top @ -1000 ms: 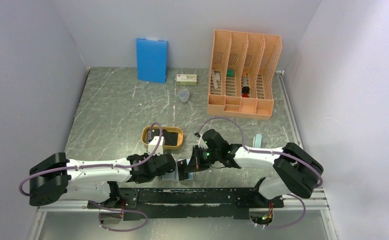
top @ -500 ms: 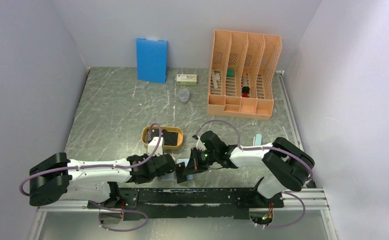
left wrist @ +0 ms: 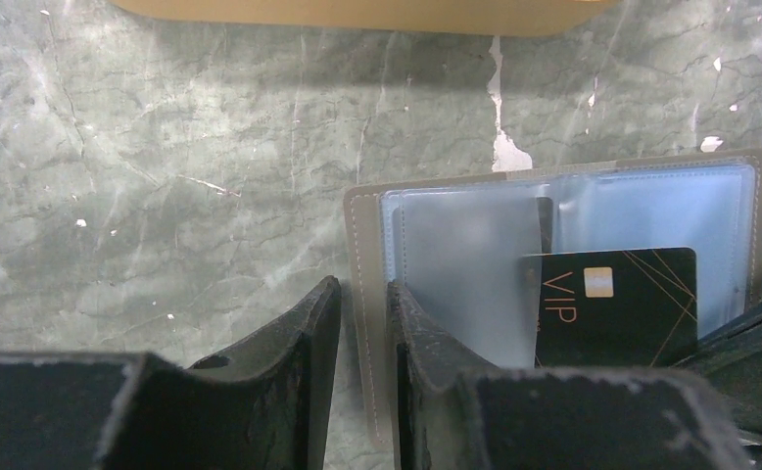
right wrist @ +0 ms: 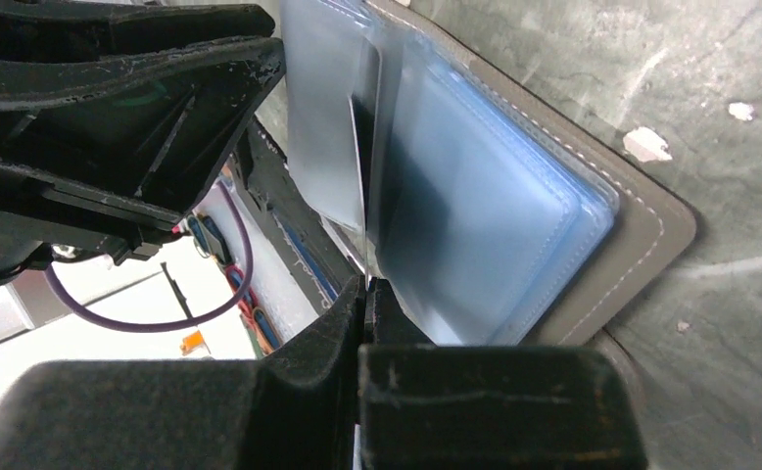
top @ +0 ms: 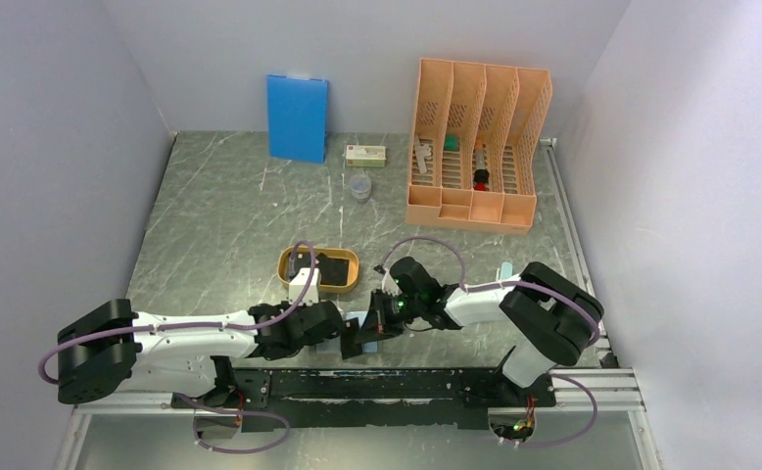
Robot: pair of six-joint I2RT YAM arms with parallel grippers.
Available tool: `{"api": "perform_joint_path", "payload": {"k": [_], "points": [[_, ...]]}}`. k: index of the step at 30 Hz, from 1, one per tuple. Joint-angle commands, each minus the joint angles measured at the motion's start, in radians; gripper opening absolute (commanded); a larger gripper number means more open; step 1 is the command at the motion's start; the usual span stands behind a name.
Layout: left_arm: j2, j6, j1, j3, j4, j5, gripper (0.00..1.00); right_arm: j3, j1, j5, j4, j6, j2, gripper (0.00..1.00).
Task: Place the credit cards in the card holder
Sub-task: Insert the credit card into the card holder.
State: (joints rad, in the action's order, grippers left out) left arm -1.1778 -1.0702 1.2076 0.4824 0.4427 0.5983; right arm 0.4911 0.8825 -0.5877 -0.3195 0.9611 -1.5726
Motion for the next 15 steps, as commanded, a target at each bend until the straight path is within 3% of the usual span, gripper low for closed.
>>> {"api": "perform_joint_path", "payload": {"k": [1,15], "points": [[-0.003,-0.017,-0.005,-0.016,-0.017,-0.015,0.29,0.005,-0.004,0.011,-0.062,0.025,-0.019,0.00],[0.009,-0.025,-0.004,-0.036,-0.010,-0.020,0.29,-0.018,-0.007,0.081,-0.127,0.088,-0.056,0.00]]}}
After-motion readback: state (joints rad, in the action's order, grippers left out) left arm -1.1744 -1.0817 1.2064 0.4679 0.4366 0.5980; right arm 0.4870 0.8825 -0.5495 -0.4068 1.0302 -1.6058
